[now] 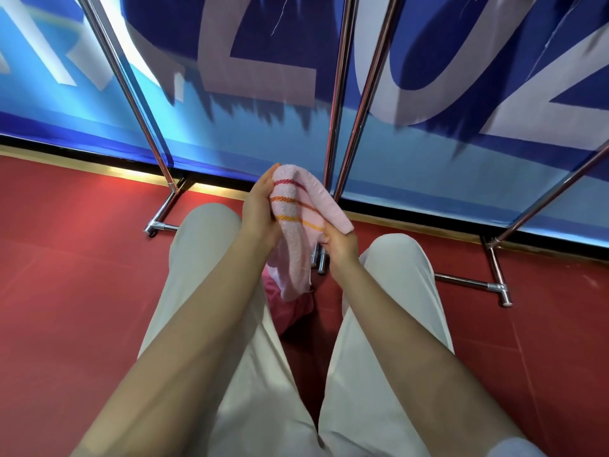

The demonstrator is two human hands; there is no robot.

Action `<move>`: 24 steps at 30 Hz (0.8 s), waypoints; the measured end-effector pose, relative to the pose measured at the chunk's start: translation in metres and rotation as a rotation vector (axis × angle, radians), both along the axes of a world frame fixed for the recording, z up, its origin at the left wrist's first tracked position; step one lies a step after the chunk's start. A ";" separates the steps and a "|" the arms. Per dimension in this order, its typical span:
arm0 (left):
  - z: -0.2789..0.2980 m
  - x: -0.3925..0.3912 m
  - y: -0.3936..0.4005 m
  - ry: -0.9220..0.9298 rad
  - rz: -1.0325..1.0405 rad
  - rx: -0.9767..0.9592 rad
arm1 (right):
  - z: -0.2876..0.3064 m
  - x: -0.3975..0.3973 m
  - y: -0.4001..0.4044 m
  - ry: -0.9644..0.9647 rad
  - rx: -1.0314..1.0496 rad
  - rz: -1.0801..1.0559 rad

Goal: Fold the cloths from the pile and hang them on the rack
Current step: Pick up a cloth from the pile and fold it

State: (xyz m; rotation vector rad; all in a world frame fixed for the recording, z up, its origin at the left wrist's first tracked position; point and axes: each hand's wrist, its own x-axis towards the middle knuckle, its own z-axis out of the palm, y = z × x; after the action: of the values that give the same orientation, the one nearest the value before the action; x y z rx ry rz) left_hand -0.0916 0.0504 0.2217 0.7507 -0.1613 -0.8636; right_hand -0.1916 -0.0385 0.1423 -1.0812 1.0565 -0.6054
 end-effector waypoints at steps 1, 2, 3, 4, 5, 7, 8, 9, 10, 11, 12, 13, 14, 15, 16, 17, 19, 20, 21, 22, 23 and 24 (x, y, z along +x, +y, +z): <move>-0.004 0.004 0.000 -0.009 0.049 0.054 | 0.001 -0.004 -0.003 0.003 -0.013 -0.029; -0.011 0.007 0.001 -0.023 0.103 0.125 | 0.003 -0.009 -0.005 -0.012 -0.022 -0.063; -0.018 0.010 0.003 -0.046 0.156 0.225 | 0.003 -0.014 -0.009 -0.039 -0.025 -0.108; -0.027 0.012 0.004 -0.059 0.193 0.319 | 0.006 -0.018 -0.012 -0.051 -0.023 -0.141; -0.034 0.012 0.004 -0.055 0.211 0.391 | 0.010 -0.022 -0.015 -0.061 -0.016 -0.159; -0.046 0.008 0.001 -0.038 0.191 0.486 | 0.014 -0.031 -0.022 -0.099 0.039 -0.170; -0.051 0.006 0.001 -0.054 0.165 0.540 | 0.019 -0.036 -0.023 -0.142 0.057 -0.163; -0.055 0.004 0.001 -0.089 0.130 0.602 | 0.021 -0.041 -0.024 -0.159 0.049 -0.153; -0.060 0.004 0.003 -0.131 0.092 0.653 | 0.024 -0.047 -0.024 -0.128 -0.013 -0.129; -0.066 0.004 0.005 -0.186 0.054 0.703 | 0.026 -0.052 -0.022 -0.068 -0.113 -0.092; -0.073 0.003 0.008 -0.260 0.011 0.753 | 0.027 -0.057 -0.020 0.013 -0.231 -0.044; -0.080 0.002 0.012 -0.366 -0.045 0.815 | 0.027 -0.061 -0.017 0.095 -0.353 0.010; -0.086 -0.001 0.015 -0.497 -0.111 0.882 | 0.028 -0.065 -0.014 0.172 -0.484 0.071; -0.090 -0.006 0.019 -0.620 -0.172 0.937 | 0.026 -0.068 -0.011 0.248 -0.611 0.134; -0.093 -0.011 0.021 -0.701 -0.228 0.964 | 0.025 -0.070 -0.007 0.322 -0.730 0.205; -0.094 -0.018 0.024 -0.734 -0.276 0.957 | 0.023 -0.072 -0.004 0.378 -0.832 0.280; -0.095 -0.027 0.027 -0.770 -0.325 0.905 | 0.019 -0.073 0.003 0.421 -0.956 0.393; -0.093 -0.030 0.028 -0.788 -0.323 0.878 | 0.018 -0.072 0.007 0.414 -0.978 0.425; -0.091 -0.032 0.027 -0.785 -0.305 0.840 | 0.018 -0.071 0.010 0.392 -0.989 0.446; -0.088 -0.034 0.027 -0.765 -0.283 0.794 | 0.017 -0.070 0.013 0.364 -0.993 0.460; -0.084 -0.035 0.026 -0.731 -0.268 0.746 | 0.017 -0.068 0.015 0.337 -0.987 0.469; -0.080 -0.036 0.025 -0.696 -0.268 0.705 | 0.016 -0.067 0.016 0.325 -0.965 0.473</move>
State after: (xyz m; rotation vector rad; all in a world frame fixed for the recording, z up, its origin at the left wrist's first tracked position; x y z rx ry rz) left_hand -0.1276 0.0755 0.1419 1.7115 -0.6035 -0.8844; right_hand -0.2586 -0.0225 0.1587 -2.2569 0.7079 -0.5605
